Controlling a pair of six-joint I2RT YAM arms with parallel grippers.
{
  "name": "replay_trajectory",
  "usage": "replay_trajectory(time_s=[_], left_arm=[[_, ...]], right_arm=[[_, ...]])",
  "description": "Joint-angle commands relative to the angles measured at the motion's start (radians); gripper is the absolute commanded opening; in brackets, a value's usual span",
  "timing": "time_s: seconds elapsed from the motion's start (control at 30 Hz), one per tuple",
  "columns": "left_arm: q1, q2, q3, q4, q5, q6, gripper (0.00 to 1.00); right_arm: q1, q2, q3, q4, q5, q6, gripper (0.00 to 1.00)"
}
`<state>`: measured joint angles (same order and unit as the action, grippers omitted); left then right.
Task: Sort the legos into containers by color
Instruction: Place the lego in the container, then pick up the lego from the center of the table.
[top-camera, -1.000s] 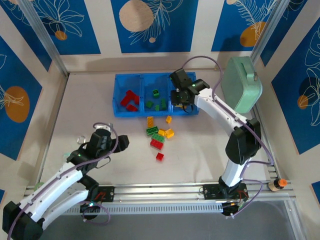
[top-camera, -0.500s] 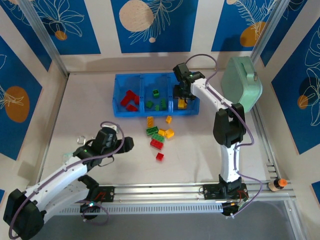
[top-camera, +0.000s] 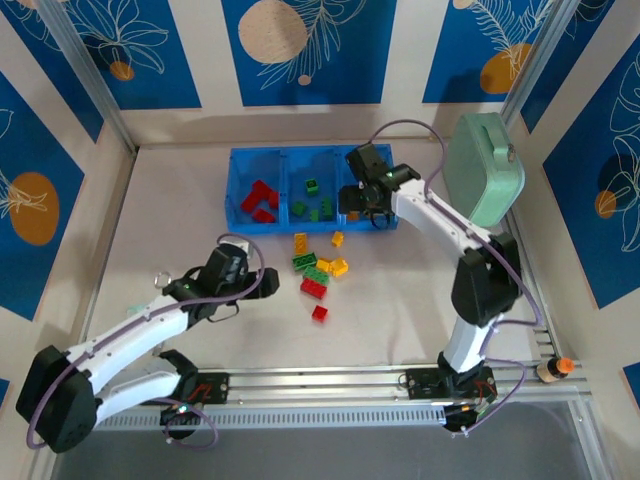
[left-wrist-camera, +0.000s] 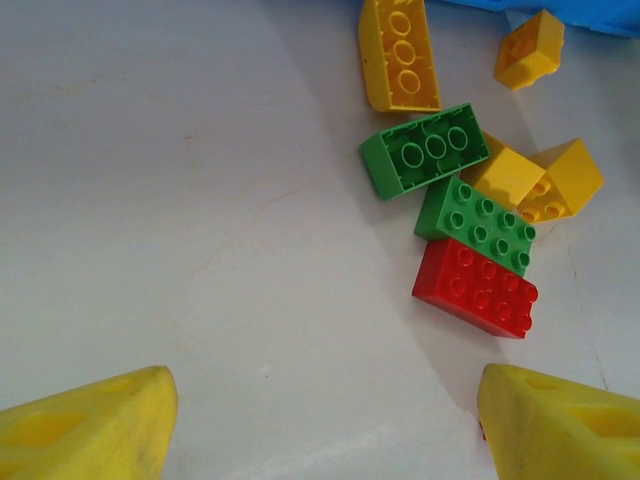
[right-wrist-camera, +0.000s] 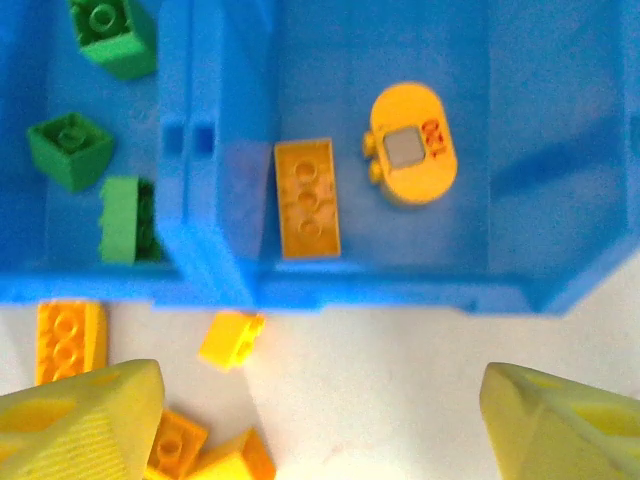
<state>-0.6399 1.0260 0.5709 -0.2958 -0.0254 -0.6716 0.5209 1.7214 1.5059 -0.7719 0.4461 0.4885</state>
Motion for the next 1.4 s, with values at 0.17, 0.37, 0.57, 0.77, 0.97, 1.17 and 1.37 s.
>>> replay_trajectory(time_s=[0.17,0.37,0.57,0.77,0.97,1.17,1.37], left_arm=[[-0.013,0.173,0.111,0.091,0.052,0.046,0.79],[-0.025,0.311,0.199,0.110,0.067,0.066,0.80],[-0.041,0.449,0.293,0.095,0.056,0.093,0.80],[-0.044,0.584,0.388,0.066,0.026,0.098,0.79],[-0.043,0.677,0.447,0.076,0.015,0.073,0.78],[-0.041,0.760,0.535,0.040,0.010,0.074,0.78],[-0.047,0.828,0.609,-0.041,-0.030,0.096,0.79]], right_arm=[[0.089,-0.217,-0.312,0.113,0.021,0.122,0.83],[0.163,-0.300,-0.488,0.118,0.051,0.220,0.84],[0.163,-0.378,-0.626,0.158,0.027,0.275,0.84],[0.155,-0.428,-0.679,0.167,0.026,0.290,0.84],[0.151,-0.457,-0.712,0.181,0.019,0.296,0.84],[0.142,-0.488,-0.736,0.179,0.020,0.294,0.84],[0.120,-0.535,-0.769,0.187,0.014,0.295,0.83]])
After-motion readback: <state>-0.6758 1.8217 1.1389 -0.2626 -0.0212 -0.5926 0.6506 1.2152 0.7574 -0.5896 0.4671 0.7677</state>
